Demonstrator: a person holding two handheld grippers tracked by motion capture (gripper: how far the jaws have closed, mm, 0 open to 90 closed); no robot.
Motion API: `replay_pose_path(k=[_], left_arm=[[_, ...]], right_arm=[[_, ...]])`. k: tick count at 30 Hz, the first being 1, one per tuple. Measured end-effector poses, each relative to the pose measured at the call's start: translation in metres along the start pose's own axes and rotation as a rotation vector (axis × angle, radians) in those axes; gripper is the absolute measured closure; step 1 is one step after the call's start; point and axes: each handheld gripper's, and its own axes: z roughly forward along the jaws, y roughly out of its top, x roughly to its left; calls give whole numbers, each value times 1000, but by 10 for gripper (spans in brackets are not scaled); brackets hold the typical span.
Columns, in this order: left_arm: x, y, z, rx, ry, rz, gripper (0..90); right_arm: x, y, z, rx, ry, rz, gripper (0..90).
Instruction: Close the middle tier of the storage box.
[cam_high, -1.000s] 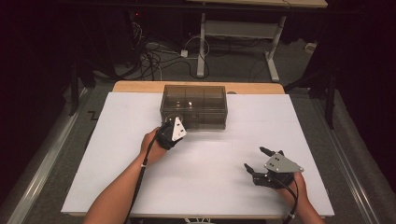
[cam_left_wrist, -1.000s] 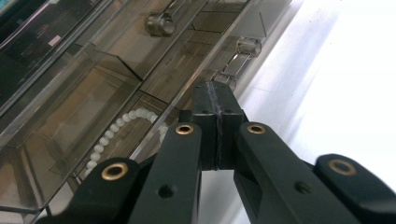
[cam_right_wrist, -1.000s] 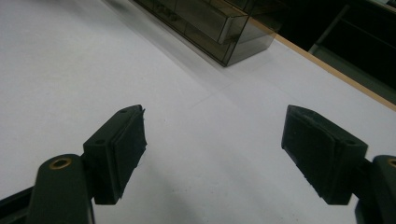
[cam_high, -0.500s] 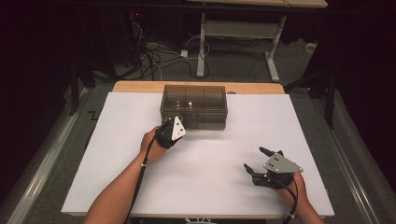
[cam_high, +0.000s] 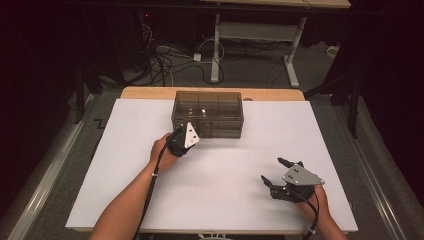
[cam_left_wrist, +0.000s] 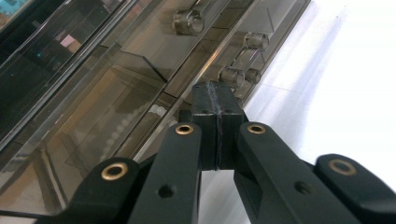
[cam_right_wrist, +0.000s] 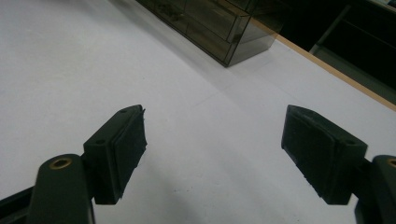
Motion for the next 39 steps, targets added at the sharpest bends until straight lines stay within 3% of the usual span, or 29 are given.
replay_pose_path(k=[6,7,8,9,12,13,14,22,34,39], left_arm=[[2,1,1,2,7,-6,877],[-2,0,2,-19,-7,-70,877],[-2,0,3,-23,-5,-70,877],[3,1,1,10,9,-3,877],[4,1,2,11,12,-6,877],[3,1,3,8,10,-27,877],[5,1,2,13,19,-4,877],[8,0,2,5,24,-33,877],[11,1,5,6,21,-37,878],[10,5,7,19,21,-4,878]], right_arm=[[0,0,0,0,1,-1,227],[0,0,0,-1,1,-1,227],[0,0,0,-1,0,0,227],[0,0,0,0,0,0,227],[0,0,0,0,0,0,227],[0,0,0,0,0,-1,227],[0,0,0,-1,0,-1,227],[0,0,-1,-5,1,1,227],[-1,1,-1,-5,2,3,229],[-1,1,-3,-8,-1,4,230]])
